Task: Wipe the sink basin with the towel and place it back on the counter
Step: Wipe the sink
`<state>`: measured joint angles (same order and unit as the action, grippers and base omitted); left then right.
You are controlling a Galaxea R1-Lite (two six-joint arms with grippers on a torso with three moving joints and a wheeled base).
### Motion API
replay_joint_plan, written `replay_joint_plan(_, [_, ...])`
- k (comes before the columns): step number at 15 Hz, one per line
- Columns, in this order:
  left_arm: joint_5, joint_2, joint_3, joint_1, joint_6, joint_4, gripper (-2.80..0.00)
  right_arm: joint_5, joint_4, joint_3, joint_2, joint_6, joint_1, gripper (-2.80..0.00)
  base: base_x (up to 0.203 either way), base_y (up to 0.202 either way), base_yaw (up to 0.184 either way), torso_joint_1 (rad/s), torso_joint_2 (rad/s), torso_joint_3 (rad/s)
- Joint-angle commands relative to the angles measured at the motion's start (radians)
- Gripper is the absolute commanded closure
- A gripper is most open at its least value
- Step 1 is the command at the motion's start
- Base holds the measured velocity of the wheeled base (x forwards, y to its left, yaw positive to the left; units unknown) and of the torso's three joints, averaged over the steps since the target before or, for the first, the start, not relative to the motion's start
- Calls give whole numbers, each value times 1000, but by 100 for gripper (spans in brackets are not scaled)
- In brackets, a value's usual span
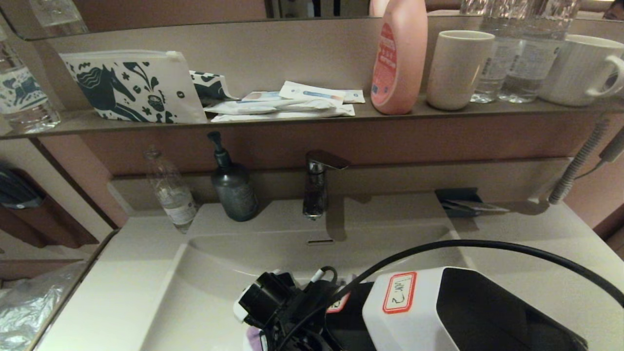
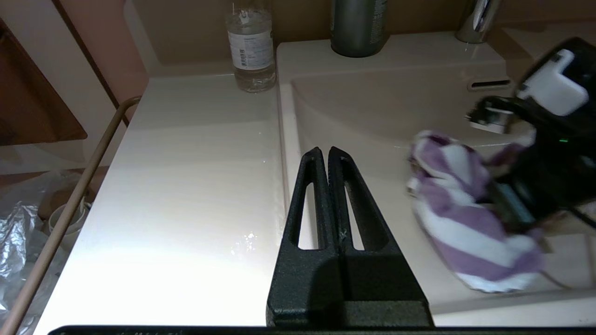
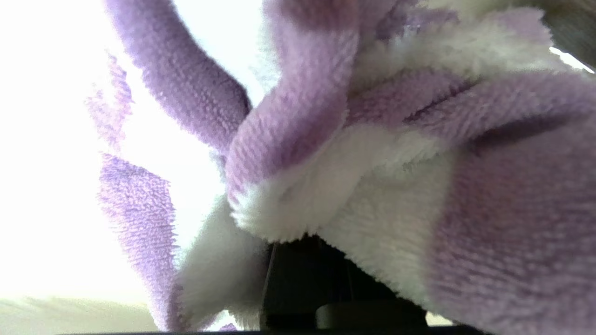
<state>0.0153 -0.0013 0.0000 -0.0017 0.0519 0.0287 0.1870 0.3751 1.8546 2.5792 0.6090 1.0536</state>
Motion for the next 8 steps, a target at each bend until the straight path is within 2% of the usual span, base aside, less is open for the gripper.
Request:
replay_joint_plan(1, [0, 1, 0, 0, 0, 0, 0, 6, -64, 121, 71, 49, 7, 0, 0, 0, 0, 0, 0, 0])
replay_joint_plan(3, [0, 1, 0, 0, 0, 0, 0, 14, -185, 124, 92, 62, 4, 0, 0, 0, 0, 0, 0, 0])
replay_joint_plan(5, [0, 1, 0, 0, 0, 0, 0, 48, -245, 124, 107, 65, -12, 0, 0, 0, 0, 0, 0, 0])
replay_joint_plan(8, [0, 1, 0, 0, 0, 0, 0, 181, -370, 123, 158, 66, -63, 0, 0, 0, 0, 0, 0, 0])
